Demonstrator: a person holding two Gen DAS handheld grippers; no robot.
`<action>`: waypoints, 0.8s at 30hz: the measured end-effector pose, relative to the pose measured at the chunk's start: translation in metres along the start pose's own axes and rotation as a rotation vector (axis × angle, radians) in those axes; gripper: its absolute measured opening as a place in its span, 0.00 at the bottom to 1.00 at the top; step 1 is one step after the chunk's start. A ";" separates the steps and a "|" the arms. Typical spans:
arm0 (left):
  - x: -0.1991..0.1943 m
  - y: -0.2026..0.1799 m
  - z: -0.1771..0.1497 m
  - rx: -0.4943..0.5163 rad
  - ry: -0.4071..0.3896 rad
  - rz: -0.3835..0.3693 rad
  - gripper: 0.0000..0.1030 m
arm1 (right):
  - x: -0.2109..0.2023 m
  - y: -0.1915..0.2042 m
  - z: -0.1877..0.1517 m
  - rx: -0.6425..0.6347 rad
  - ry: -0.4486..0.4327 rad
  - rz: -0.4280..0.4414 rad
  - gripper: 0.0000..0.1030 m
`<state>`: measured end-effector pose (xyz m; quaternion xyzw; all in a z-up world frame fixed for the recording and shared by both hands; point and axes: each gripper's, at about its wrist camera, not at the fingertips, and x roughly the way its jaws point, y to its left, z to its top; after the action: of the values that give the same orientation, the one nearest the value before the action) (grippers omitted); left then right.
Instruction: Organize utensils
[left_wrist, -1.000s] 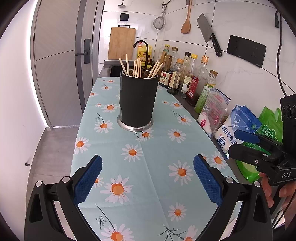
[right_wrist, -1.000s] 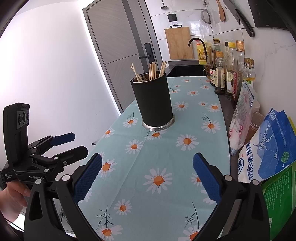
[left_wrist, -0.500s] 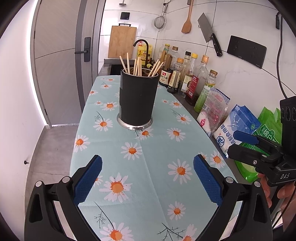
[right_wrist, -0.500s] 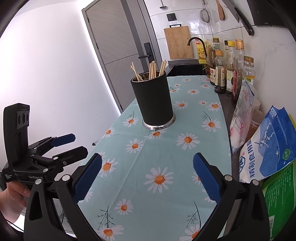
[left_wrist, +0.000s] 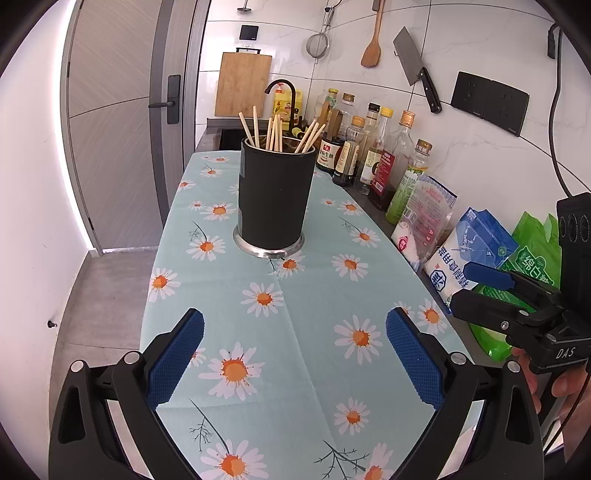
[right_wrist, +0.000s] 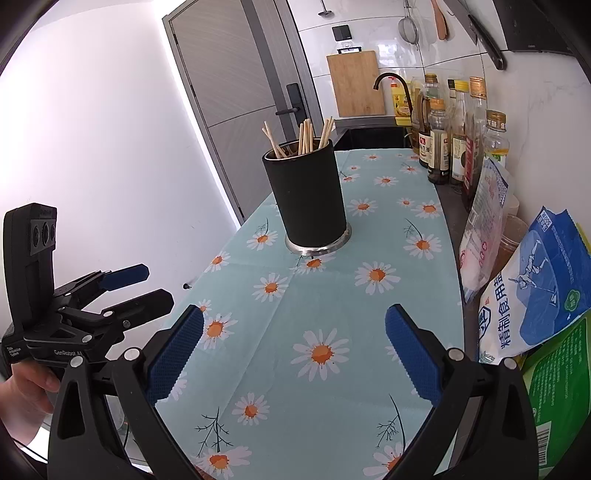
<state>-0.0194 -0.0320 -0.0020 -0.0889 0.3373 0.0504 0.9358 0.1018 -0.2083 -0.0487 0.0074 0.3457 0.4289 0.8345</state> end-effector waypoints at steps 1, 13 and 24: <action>0.000 0.000 0.000 -0.001 -0.002 0.001 0.94 | 0.000 0.000 0.000 -0.001 0.001 0.000 0.95; -0.001 0.000 -0.001 -0.003 -0.001 -0.003 0.94 | 0.003 0.003 -0.003 -0.001 0.010 -0.001 0.95; -0.002 -0.001 -0.002 -0.002 -0.002 -0.001 0.94 | 0.005 0.003 -0.004 0.000 0.014 -0.005 0.95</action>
<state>-0.0219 -0.0335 -0.0016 -0.0899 0.3363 0.0504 0.9361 0.0989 -0.2042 -0.0534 0.0036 0.3515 0.4269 0.8332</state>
